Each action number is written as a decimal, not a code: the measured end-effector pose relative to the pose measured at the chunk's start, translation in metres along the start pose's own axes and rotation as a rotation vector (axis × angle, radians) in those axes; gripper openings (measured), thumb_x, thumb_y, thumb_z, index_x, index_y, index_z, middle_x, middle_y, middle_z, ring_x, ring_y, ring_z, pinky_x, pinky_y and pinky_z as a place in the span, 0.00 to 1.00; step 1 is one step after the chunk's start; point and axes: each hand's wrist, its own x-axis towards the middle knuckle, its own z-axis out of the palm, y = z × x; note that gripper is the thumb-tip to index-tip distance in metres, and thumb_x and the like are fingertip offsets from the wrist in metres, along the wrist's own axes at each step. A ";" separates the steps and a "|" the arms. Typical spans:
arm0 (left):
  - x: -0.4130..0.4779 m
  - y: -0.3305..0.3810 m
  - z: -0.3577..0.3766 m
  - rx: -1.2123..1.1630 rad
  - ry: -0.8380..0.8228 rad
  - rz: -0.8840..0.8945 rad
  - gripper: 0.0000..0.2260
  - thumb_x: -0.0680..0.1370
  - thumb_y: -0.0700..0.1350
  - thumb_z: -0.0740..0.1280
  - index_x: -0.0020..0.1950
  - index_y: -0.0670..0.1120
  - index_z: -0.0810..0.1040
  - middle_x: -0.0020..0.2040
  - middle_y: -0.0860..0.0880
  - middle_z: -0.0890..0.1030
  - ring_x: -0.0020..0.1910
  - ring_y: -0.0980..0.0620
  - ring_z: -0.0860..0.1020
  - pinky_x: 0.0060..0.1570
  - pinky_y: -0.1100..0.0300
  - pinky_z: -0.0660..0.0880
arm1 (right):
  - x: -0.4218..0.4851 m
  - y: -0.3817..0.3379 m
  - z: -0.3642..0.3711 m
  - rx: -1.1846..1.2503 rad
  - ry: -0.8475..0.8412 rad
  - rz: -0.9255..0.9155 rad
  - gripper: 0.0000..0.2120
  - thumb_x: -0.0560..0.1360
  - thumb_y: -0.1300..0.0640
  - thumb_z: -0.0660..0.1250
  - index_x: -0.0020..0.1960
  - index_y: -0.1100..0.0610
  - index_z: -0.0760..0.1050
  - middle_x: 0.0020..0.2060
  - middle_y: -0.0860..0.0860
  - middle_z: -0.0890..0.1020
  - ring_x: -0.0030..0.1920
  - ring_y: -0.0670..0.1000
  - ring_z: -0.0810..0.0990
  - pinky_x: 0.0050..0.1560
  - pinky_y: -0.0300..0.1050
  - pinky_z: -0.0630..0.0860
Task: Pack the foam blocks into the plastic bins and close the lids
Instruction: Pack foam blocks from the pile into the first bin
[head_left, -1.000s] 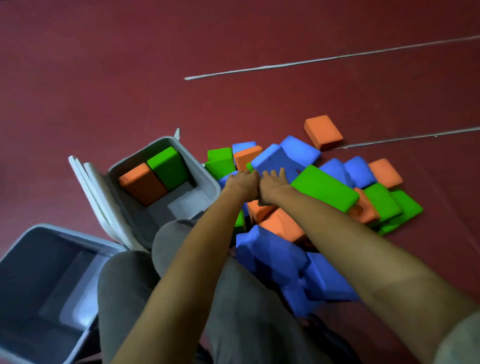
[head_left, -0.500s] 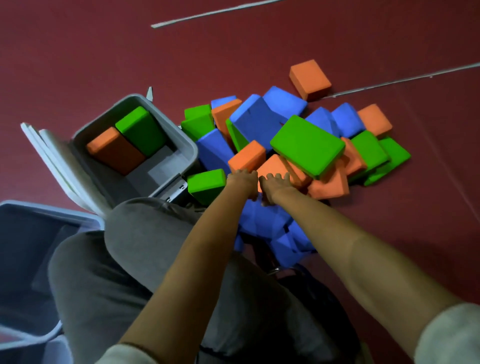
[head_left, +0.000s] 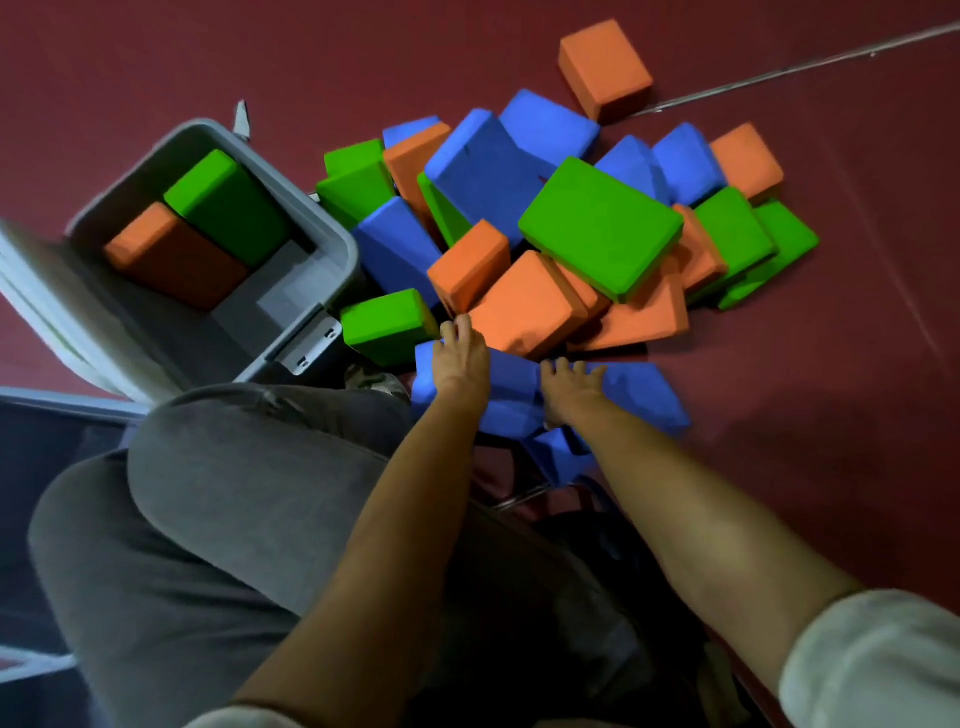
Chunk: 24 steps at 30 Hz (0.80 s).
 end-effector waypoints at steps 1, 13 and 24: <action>0.001 -0.002 -0.001 0.007 0.001 -0.032 0.18 0.82 0.41 0.59 0.72 0.39 0.68 0.70 0.41 0.65 0.68 0.41 0.67 0.61 0.52 0.71 | -0.001 -0.001 0.005 -0.001 0.011 -0.002 0.50 0.71 0.47 0.76 0.80 0.57 0.47 0.77 0.59 0.56 0.75 0.66 0.58 0.71 0.73 0.55; -0.011 0.018 -0.020 0.056 -0.013 0.233 0.27 0.72 0.44 0.73 0.68 0.47 0.68 0.71 0.38 0.61 0.61 0.32 0.70 0.65 0.35 0.65 | -0.001 0.001 0.055 0.363 0.067 0.297 0.52 0.75 0.44 0.72 0.81 0.56 0.38 0.79 0.65 0.46 0.73 0.77 0.54 0.62 0.82 0.60; -0.012 0.005 -0.027 0.081 -0.081 0.346 0.33 0.69 0.49 0.76 0.70 0.47 0.66 0.65 0.41 0.69 0.58 0.35 0.74 0.56 0.43 0.71 | 0.010 0.030 0.073 0.131 0.126 0.196 0.36 0.83 0.57 0.57 0.82 0.51 0.37 0.75 0.71 0.57 0.69 0.78 0.64 0.53 0.71 0.75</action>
